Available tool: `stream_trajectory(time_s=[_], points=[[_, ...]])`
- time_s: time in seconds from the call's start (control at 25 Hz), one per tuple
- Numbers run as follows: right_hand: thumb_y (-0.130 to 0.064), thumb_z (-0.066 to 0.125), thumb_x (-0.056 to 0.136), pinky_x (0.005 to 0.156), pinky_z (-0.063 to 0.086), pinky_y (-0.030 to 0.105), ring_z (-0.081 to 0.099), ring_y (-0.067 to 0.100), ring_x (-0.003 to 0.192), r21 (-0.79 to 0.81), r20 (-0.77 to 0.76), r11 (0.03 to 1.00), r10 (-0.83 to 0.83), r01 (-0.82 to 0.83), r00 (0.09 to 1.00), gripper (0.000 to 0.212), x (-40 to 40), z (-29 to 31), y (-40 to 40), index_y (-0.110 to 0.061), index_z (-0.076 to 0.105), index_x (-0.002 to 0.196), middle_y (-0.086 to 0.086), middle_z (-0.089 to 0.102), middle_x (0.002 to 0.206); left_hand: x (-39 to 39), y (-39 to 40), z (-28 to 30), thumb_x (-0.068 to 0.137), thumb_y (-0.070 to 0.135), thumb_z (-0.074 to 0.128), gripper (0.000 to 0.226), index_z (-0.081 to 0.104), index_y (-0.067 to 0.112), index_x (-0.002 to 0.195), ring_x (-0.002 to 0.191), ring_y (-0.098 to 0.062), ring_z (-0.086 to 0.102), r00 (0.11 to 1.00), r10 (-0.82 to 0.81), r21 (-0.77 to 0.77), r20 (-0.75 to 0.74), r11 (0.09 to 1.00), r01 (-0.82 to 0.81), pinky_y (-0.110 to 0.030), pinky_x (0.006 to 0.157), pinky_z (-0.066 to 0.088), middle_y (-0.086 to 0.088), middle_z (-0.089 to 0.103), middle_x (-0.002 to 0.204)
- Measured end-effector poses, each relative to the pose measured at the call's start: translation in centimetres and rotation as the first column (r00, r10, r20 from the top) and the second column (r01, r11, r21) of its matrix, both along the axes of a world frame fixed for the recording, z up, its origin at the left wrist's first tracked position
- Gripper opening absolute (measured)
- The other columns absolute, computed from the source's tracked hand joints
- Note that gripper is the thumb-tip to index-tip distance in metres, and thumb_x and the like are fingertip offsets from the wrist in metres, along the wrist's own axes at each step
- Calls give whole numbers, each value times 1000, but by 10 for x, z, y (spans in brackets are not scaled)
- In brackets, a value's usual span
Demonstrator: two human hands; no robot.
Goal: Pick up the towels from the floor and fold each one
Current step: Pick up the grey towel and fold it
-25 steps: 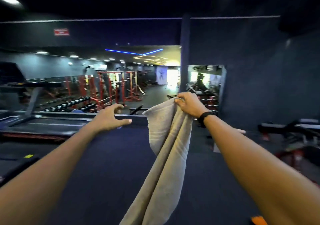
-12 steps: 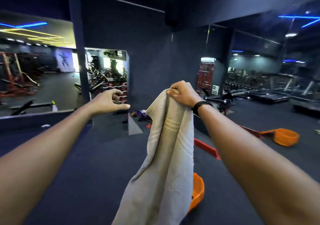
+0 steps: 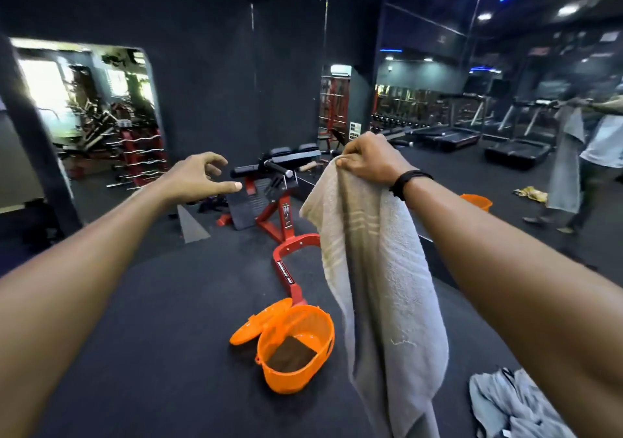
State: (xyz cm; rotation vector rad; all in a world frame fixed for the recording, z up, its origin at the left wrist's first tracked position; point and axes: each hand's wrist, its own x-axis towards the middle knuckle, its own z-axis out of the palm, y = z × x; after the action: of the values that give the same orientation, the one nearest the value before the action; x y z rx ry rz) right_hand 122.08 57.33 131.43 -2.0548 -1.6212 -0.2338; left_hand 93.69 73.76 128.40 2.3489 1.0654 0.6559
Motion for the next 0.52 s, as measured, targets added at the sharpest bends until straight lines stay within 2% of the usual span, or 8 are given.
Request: stream_trajectory(time_s=[0.16,0.32,0.4,0.52], points=[[-28,64,86,67,49,33,63,24,78,7,32,1000,23,-23,999,25,71,-11,40,-5,71,81,12,69,77,76,47,-12,70,49,78,67,54,23,127,107,-20,59,999,-37,-15,19,999,38,-39,94,49,-1,61,117],[-29,65,86,66,40,25,61,16,76,-19,-1,999,35,-35,999,19,144,-11,112,-15,71,76,1,65,72,153,115,-13,73,45,77,63,53,23,128,105,-18,57,997,-62,29,-35,998,63,-31,90,45,-3,60,121],[-31,66,86,68,42,25,61,14,77,-14,-34,998,63,-64,997,17,172,-6,148,-19,71,75,0,66,73,182,146,-7,74,43,77,61,54,23,127,102,-15,55,996,-66,48,-55,996,69,-27,86,40,-4,60,123],[-32,67,86,74,50,30,65,15,82,17,-70,990,138,-137,988,18,203,-4,201,-16,74,83,1,72,81,218,184,3,75,43,77,58,55,23,126,101,-13,54,998,-53,54,-46,997,55,-24,85,38,-4,60,123]])
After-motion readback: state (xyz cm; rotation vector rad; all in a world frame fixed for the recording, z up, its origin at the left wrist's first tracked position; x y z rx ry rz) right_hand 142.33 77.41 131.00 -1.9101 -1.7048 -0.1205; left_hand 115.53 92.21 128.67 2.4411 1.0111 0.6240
